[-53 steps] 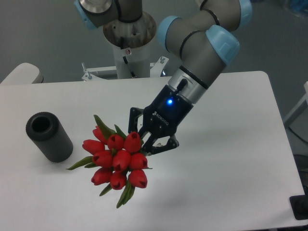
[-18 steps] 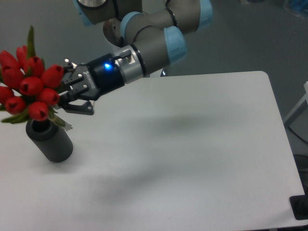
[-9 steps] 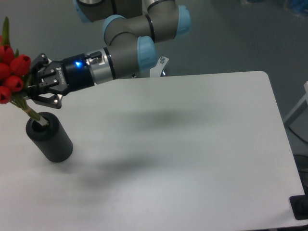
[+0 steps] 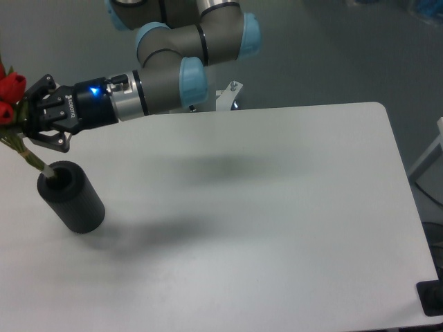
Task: Insert the flowers into the vase
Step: 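Lower the tulip stems into the black vase opening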
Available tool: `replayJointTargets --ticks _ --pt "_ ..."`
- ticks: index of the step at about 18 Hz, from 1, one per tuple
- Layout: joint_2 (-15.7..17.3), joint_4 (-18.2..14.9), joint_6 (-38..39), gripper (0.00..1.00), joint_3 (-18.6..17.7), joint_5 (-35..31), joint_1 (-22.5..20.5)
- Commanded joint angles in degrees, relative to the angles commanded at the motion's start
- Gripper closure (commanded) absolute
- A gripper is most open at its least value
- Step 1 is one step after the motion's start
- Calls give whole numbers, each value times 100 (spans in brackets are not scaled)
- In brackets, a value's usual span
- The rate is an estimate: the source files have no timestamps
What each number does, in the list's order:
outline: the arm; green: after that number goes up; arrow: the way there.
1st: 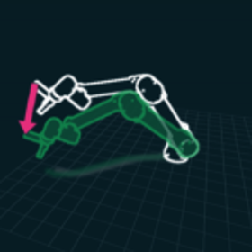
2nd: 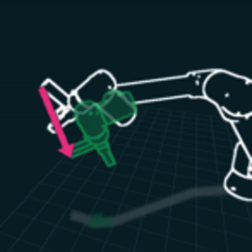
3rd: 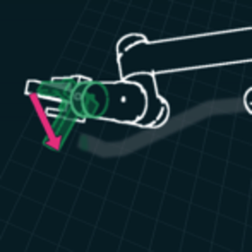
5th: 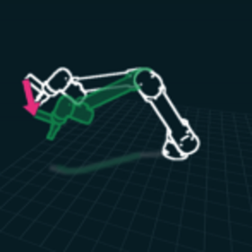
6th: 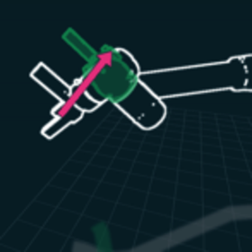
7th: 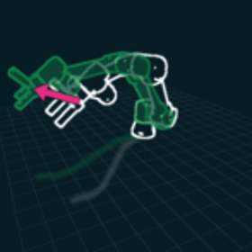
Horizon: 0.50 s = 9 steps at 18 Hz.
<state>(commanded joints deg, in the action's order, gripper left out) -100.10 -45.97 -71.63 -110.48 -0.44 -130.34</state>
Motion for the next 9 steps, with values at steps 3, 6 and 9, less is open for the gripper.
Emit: replayJointTargets --ticks 3,6,9 --pt "-18 -9 -201 84 -158 -18 -35" --pt "-18 0 -439 83 -325 -26 -88" --pt "-97 0 -650 76 -413 -26 -88"
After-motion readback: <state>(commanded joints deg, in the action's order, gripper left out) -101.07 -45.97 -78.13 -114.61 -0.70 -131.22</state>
